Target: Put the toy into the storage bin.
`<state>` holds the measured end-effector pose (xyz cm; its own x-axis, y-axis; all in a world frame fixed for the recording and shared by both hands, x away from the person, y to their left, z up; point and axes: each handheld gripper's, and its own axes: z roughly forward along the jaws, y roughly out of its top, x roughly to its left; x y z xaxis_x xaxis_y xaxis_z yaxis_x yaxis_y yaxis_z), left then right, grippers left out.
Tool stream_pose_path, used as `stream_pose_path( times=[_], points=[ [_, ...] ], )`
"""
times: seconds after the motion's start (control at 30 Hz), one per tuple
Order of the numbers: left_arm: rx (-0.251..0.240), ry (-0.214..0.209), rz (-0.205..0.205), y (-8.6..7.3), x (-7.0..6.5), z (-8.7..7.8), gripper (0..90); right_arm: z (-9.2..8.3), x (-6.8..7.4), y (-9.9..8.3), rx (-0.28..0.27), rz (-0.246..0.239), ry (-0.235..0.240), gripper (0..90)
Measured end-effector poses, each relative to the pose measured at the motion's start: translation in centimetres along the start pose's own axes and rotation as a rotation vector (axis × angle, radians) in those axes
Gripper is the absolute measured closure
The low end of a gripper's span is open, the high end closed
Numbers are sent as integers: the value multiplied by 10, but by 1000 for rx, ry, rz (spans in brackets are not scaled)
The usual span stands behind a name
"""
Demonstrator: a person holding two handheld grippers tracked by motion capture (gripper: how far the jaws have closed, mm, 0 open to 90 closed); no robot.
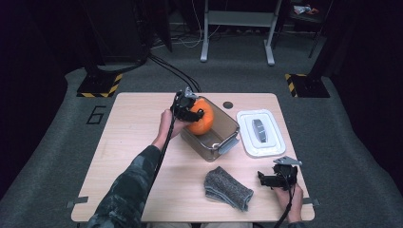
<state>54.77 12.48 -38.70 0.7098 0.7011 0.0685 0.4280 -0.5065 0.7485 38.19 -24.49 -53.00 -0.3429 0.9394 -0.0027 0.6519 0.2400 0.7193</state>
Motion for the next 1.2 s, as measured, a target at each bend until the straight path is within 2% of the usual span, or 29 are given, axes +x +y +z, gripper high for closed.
stream_pose_path(
  times=[0.17, 0.33, 0.53, 0.73, 0.93, 1.13, 1.2],
  points=[
    [19, 5, -4, -1, -1, 5, 466, 0, 0, 0, 0, 0, 0, 3],
    [58, 18, -9, -3, -3, 10, 439, 0, 0, 0, 0, 0, 0, 3],
    [87, 34, -4, -3, -4, 13, 379, 0, 0, 0, 0, 1, 0, 3],
    [126, 25, 3, -5, -4, 18, 336, 0, 0, 0, 0, 0, 0, 3],
    [123, 20, 0, -4, -3, 14, 316, 0, 0, 0, 0, 1, 0, 3],
    [86, 3, -44, -7, 3, 3, 245, 0, 0, 0, 0, 1, 0, 3],
    [78, 9, -48, -10, 4, -4, 211, 0, 0, 0, 1, 0, 0, 3]
  ],
)
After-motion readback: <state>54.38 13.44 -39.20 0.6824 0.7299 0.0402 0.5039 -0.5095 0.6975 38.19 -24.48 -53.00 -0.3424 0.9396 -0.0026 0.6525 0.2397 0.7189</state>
